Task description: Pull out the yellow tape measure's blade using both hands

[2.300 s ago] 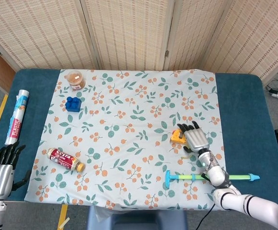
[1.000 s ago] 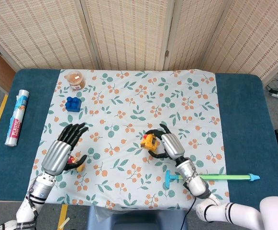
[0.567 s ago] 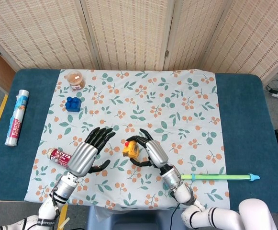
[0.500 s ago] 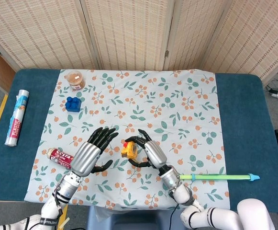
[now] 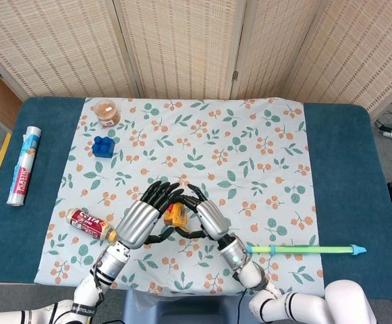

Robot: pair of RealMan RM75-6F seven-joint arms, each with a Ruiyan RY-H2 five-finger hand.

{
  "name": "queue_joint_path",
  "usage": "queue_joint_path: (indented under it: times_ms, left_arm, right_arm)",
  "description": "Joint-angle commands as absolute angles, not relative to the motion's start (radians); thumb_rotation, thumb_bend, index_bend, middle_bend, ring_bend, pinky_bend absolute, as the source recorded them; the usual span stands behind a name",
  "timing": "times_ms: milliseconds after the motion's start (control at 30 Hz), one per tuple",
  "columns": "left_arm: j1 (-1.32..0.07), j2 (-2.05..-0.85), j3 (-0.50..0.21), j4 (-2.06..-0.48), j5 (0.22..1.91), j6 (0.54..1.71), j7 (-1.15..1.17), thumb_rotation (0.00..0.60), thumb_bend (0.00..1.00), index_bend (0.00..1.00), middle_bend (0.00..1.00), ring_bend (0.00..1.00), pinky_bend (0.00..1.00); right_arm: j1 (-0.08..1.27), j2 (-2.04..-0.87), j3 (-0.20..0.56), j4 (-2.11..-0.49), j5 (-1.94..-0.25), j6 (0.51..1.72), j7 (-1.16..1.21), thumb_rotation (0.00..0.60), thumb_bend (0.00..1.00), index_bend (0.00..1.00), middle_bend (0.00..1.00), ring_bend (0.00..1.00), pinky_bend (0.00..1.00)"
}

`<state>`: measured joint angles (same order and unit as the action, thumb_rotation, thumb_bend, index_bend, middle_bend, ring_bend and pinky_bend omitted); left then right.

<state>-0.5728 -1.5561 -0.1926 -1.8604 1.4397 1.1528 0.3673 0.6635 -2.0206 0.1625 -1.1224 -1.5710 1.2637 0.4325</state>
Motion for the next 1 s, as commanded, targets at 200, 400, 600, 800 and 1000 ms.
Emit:
queue_joint_path:
  times_ms: [200, 400, 600, 800, 1000]
  left_arm:
    - [-0.585, -1.562, -0.191, -1.854, 1.421, 1.157, 0.382, 0.6, 0.37, 0.06, 0.07, 0.06, 0.0]
    - [-0.589, -1.563, -0.193, -1.838, 1.404, 1.169, 0.391, 0.6, 0.37, 0.07, 0.07, 0.06, 0.0]
    - [-0.586, -1.546, -0.189, -1.836, 1.398, 1.184, 0.39, 0.6, 0.38, 0.08, 0.07, 0.06, 0.0]
    - [-0.583, -1.539, -0.186, -1.832, 1.396, 1.196, 0.377, 0.6, 0.48, 0.11, 0.07, 0.06, 0.0]
    - [-0.579, -1.541, -0.18, -1.82, 1.412, 1.217, 0.355, 0.6, 0.56, 0.21, 0.07, 0.06, 0.0]
  right_arm:
    - [0.668, -2.024, 0.159, -1.118, -1.572, 1.261, 0.431, 0.6, 0.35, 0.57, 0.47, 0.34, 0.02]
    - [0.664, -2.015, 0.147, -1.127, -1.576, 1.262, 0.433, 0.6, 0.35, 0.57, 0.47, 0.34, 0.02]
    - [0.662, -2.011, 0.146, -1.128, -1.575, 1.263, 0.422, 0.6, 0.35, 0.57, 0.47, 0.33, 0.02]
    - [0.659, -2.009, 0.142, -1.134, -1.571, 1.26, 0.413, 0.6, 0.35, 0.57, 0.47, 0.34, 0.02]
    - [0.659, -2.014, 0.146, -1.131, -1.565, 1.258, 0.404, 0.6, 0.35, 0.57, 0.47, 0.33, 0.02]
